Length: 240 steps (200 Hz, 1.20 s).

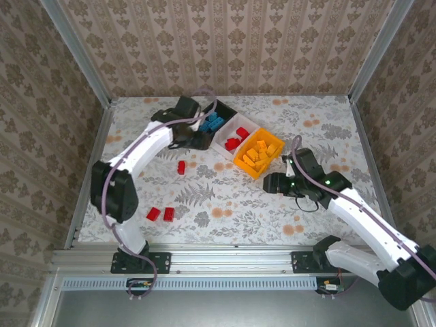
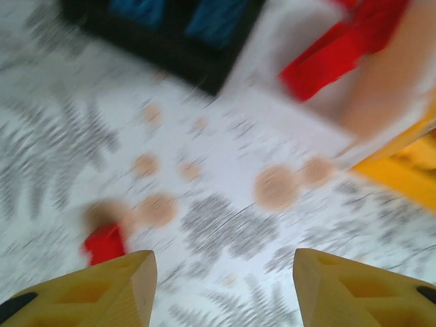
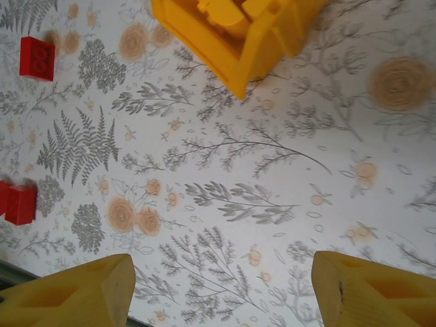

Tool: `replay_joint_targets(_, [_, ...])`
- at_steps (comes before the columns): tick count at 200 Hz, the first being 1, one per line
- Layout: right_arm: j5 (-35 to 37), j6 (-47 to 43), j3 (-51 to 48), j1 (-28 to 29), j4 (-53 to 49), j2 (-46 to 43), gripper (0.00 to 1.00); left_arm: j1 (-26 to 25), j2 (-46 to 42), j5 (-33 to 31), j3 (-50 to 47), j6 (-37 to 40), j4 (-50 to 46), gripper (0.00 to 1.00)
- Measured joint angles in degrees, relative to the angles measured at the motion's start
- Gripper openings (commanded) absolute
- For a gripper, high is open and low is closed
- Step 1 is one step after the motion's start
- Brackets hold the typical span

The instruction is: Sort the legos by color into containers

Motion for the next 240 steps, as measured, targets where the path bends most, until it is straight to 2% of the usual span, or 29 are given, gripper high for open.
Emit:
replay_joint_targets(44, [-5.62, 0.04, 0.20, 0.07, 7.30, 8.90, 0.80, 5.40, -1.07, -2.51, -12.11, 0.26, -0.44, 0.59])
replay_joint_targets(73, [-6.93, -0.04, 0.22, 0.04, 8.83, 10.21, 0.84, 5.46, 1.42, -2.58, -11.82, 0.26, 0.68, 0.59])
replay_joint_targets(136, [-7.10, -0.04, 0.22, 0.04, 9.11, 8.48, 0.83, 5.46, 9.49, -2.80, -10.38, 0.28, 2.67, 0.58])
replay_joint_targets(151, [-7.10, -0.02, 0.22, 0.04, 9.14, 7.61, 0.83, 5.46, 11.10, -2.97, -9.33, 0.48, 2.99, 0.54])
replay_joint_targets(201, [-7.10, 0.02, 0.20, 0.04, 9.07, 4.96, 0.82, 5.51, 13.57, -3.58, -6.54, 2.03, 3.34, 0.24])
replay_joint_targets(240, [-7.06, 0.04, 0.22, 0.07, 8.85, 4.00, 0.82, 5.51, 13.55, -3.56, -6.16, 2.32, 3.10, 0.21])
